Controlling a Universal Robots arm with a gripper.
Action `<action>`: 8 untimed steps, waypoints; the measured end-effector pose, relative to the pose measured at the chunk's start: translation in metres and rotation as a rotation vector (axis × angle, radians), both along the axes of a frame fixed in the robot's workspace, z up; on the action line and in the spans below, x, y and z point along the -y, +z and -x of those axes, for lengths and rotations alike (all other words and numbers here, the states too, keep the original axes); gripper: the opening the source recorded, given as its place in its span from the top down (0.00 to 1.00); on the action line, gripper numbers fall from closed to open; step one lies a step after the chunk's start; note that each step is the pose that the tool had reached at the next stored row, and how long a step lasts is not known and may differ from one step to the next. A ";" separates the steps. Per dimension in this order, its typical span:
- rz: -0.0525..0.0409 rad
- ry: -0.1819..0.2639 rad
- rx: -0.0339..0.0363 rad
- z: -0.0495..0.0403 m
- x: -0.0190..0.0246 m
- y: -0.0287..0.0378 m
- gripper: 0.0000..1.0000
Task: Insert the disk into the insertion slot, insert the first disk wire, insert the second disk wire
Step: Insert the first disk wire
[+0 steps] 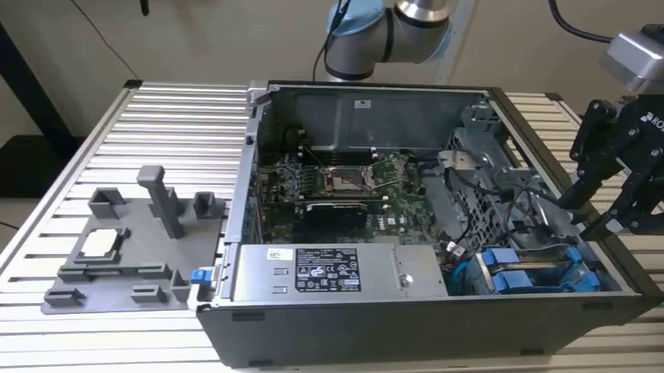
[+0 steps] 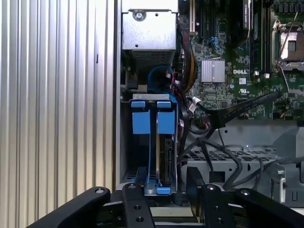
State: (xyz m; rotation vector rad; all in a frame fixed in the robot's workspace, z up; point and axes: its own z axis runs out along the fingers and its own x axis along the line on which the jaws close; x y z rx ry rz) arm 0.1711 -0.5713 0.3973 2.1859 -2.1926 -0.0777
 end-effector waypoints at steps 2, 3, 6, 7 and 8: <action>0.0001 0.000 -0.0003 -0.0020 0.0000 -0.0001 0.53; 0.0000 0.000 -0.0003 -0.0025 -0.0001 -0.0001 0.53; 0.0000 0.000 -0.0003 -0.0026 0.0000 -0.0001 0.53; 0.0000 0.000 -0.0004 -0.0027 0.0000 -0.0001 0.53; 0.0000 0.000 -0.0004 -0.0027 0.0000 -0.0001 0.53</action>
